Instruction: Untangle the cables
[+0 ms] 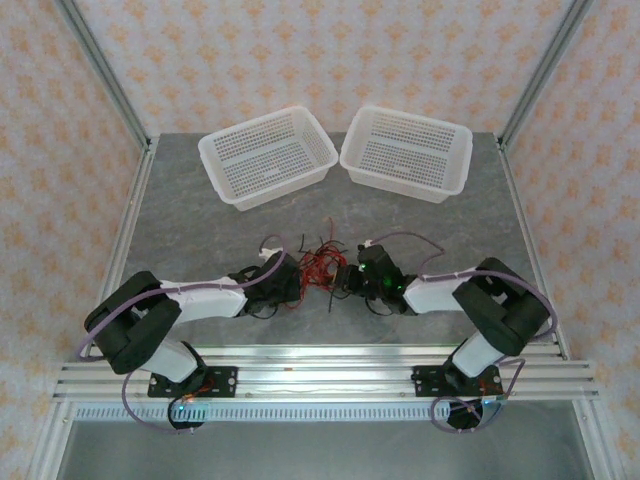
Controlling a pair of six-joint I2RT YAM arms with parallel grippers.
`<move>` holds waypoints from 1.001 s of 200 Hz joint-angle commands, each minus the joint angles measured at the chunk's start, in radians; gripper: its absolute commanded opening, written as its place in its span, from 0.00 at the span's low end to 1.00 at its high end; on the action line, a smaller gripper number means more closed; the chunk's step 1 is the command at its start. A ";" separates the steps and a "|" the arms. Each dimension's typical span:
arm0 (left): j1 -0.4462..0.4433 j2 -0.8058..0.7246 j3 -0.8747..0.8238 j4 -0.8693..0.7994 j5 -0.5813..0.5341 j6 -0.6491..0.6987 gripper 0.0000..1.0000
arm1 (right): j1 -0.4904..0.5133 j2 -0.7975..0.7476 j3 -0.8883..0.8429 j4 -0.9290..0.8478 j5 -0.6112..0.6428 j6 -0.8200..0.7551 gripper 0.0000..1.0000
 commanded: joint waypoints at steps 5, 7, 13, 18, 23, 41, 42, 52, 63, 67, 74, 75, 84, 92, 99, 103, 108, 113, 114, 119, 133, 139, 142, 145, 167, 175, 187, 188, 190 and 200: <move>0.043 0.076 -0.057 0.012 -0.058 0.001 0.00 | 0.006 0.016 0.043 0.028 0.079 -0.030 0.06; 0.043 0.074 -0.058 0.012 -0.059 0.001 0.00 | 0.006 0.014 0.048 0.014 0.087 -0.039 0.04; 0.049 0.072 -0.064 0.009 -0.061 0.001 0.00 | 0.006 0.006 0.066 -0.037 0.111 -0.067 0.00; 0.054 0.070 -0.069 0.005 -0.064 0.001 0.00 | 0.006 -0.003 0.086 -0.085 0.140 -0.095 0.00; 0.060 0.065 -0.074 -0.001 -0.066 0.002 0.00 | 0.006 -0.017 0.107 -0.151 0.172 -0.126 0.00; 0.087 0.043 -0.091 -0.035 -0.087 0.005 0.00 | 0.006 -0.088 0.169 -0.351 0.300 -0.247 0.00; 0.088 0.041 -0.092 -0.038 -0.088 0.006 0.00 | 0.006 -0.093 0.173 -0.356 0.307 -0.253 0.00; 0.102 0.020 -0.094 -0.060 -0.102 0.010 0.00 | 0.006 -0.136 0.205 -0.460 0.374 -0.324 0.00; 0.112 -0.004 -0.090 -0.086 -0.114 0.016 0.00 | 0.006 -0.173 0.239 -0.557 0.440 -0.400 0.00; 0.115 -0.012 -0.086 -0.095 -0.118 0.018 0.00 | 0.006 -0.185 0.251 -0.587 0.462 -0.425 0.00; 0.118 -0.026 -0.078 -0.112 -0.126 0.022 0.00 | 0.006 -0.200 0.267 -0.633 0.494 -0.471 0.00; 0.119 -0.029 -0.078 -0.113 -0.127 0.023 0.00 | 0.006 -0.202 0.269 -0.640 0.498 -0.474 0.00; 0.122 -0.043 -0.062 -0.135 -0.140 0.030 0.00 | 0.006 -0.218 0.285 -0.687 0.523 -0.538 0.00; 0.125 -0.052 -0.049 -0.156 -0.150 0.035 0.00 | 0.006 -0.228 0.297 -0.720 0.542 -0.586 0.00; 0.127 -0.058 -0.037 -0.170 -0.161 0.041 0.00 | 0.006 -0.233 0.305 -0.747 0.569 -0.620 0.00; 0.129 -0.060 -0.032 -0.177 -0.167 0.043 0.00 | 0.006 -0.235 0.309 -0.761 0.585 -0.637 0.00; 0.131 -0.062 -0.027 -0.185 -0.174 0.046 0.00 | 0.006 -0.236 0.318 -0.777 0.605 -0.656 0.00; 0.133 -0.061 -0.024 -0.190 -0.179 0.049 0.00 | 0.006 -0.236 0.323 -0.795 0.622 -0.672 0.00; 0.134 -0.061 -0.023 -0.190 -0.181 0.049 0.00 | 0.006 -0.237 0.325 -0.797 0.627 -0.675 0.00; 0.136 -0.059 -0.021 -0.192 -0.184 0.052 0.00 | 0.006 -0.235 0.332 -0.813 0.644 -0.691 0.00; 0.142 -0.050 -0.023 -0.191 -0.188 0.054 0.00 | 0.006 -0.227 0.355 -0.856 0.694 -0.725 0.00; 0.143 -0.045 -0.025 -0.190 -0.188 0.054 0.00 | 0.006 -0.220 0.365 -0.875 0.710 -0.739 0.00; 0.143 -0.044 -0.026 -0.188 -0.189 0.054 0.00 | 0.007 -0.215 0.369 -0.883 0.719 -0.746 0.00; 0.143 -0.041 -0.026 -0.187 -0.188 0.054 0.00 | 0.008 -0.211 0.374 -0.890 0.725 -0.752 0.00; 0.143 -0.035 -0.027 -0.183 -0.189 0.054 0.00 | 0.022 -0.167 0.398 -0.942 0.775 -0.806 0.00; 0.143 -0.037 -0.024 -0.185 -0.192 0.054 0.00 | 0.027 -0.150 0.403 -0.953 0.794 -0.822 0.00; 0.143 -0.039 -0.014 -0.191 -0.198 0.057 0.00 | 0.032 -0.124 0.409 -0.967 0.813 -0.841 0.00; 0.144 -0.039 -0.013 -0.191 -0.200 0.058 0.00 | 0.031 -0.122 0.409 -0.967 0.814 -0.843 0.00; 0.143 -0.039 -0.011 -0.192 -0.201 0.058 0.00 | 0.032 -0.117 0.409 -0.967 0.818 -0.847 0.00; 0.145 -0.038 0.001 -0.200 -0.206 0.063 0.00 | 0.032 -0.101 0.408 -0.964 0.829 -0.865 0.00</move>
